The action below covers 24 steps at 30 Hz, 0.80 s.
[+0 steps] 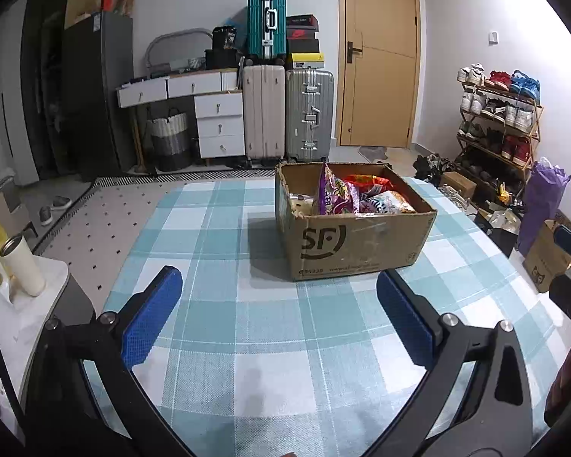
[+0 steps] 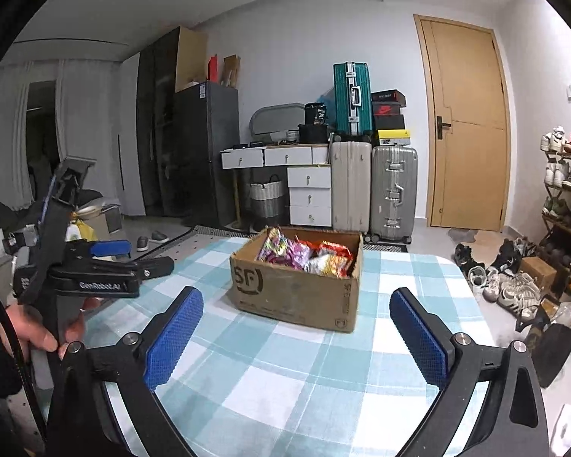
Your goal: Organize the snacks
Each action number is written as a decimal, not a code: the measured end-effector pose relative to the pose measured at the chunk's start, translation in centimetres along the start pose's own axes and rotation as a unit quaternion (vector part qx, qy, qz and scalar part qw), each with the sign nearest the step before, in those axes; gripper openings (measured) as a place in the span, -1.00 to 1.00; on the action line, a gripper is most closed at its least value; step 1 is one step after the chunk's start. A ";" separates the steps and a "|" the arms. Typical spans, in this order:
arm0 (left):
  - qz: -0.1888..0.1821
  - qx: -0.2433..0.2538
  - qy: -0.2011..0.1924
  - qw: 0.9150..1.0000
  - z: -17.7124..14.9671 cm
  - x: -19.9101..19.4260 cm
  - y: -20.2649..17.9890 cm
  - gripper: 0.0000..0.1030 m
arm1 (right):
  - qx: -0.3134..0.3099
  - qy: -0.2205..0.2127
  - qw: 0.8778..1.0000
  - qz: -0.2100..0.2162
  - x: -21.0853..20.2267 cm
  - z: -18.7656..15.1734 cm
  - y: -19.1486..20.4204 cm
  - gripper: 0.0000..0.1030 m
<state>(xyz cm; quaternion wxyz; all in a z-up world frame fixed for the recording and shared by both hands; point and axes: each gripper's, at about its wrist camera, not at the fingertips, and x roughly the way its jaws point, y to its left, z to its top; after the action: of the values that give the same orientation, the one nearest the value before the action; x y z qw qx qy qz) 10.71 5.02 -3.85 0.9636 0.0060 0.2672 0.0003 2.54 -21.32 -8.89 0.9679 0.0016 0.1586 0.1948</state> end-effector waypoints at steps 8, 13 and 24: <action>0.029 0.030 -0.036 0.998 -3.1 1.1 -0.8 0.98 | 0.002 0.000 1.000 -0.029 1.2 -3.1 -0.9 0.95; 0.057 0.011 -0.056 0.997 -4.6 1.7 -0.5 0.98 | 0.008 0.005 0.999 -0.051 2.1 -4.6 -1.9 0.95; 0.035 0.012 -0.083 0.996 -6.8 2.7 0.5 0.98 | 0.009 -0.006 0.997 -0.073 2.6 -6.5 -3.0 0.95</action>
<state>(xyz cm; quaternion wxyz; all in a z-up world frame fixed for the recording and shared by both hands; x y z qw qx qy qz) 9.54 5.59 -11.11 0.9817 0.0269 0.1861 0.0305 3.96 -23.51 -16.05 0.9804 0.0001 0.1543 0.1223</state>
